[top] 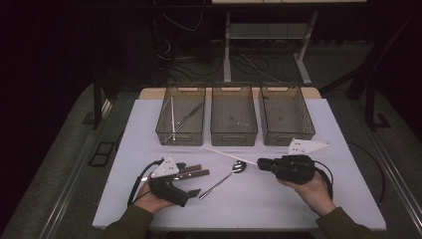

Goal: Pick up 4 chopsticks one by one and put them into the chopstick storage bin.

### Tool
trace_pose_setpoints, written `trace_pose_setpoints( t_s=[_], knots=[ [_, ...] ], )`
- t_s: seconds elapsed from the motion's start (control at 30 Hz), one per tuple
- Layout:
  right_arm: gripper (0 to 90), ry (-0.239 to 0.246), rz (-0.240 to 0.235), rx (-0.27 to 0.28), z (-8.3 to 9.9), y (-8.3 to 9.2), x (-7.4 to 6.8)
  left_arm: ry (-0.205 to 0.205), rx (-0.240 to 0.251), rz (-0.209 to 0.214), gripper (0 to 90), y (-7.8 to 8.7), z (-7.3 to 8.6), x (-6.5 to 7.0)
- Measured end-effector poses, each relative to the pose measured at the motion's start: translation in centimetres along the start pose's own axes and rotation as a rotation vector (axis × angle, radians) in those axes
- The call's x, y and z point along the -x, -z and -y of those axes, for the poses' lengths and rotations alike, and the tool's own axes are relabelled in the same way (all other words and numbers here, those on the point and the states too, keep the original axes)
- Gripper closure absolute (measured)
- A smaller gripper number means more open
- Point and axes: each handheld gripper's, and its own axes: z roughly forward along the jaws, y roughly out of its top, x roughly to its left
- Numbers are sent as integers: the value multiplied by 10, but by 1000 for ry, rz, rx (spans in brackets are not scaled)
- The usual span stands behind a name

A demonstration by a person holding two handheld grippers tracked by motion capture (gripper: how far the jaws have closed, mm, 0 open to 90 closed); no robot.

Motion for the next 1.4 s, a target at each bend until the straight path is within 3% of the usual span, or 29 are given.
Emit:
trace_pose_setpoints(
  t_s=[0.27, 0.67, 0.87, 1.4],
  knots=[
    [840, 46, 26, 33, -19, -2, 1, 3, 12, -4, 0, 0, 0, -1],
    [840, 50, 103, 56, -50, -15, 9, 9, 14, -6, 0, 0, 0, -1],
    [840, 47, 133, 58, -67, -40, 17, 10, 14, -6, 0, 0, 1, -1],
    [840, 27, 205, 12, -120, -126, 33, 12, 19, 0, 0, 0, 0, 0]
  ],
)
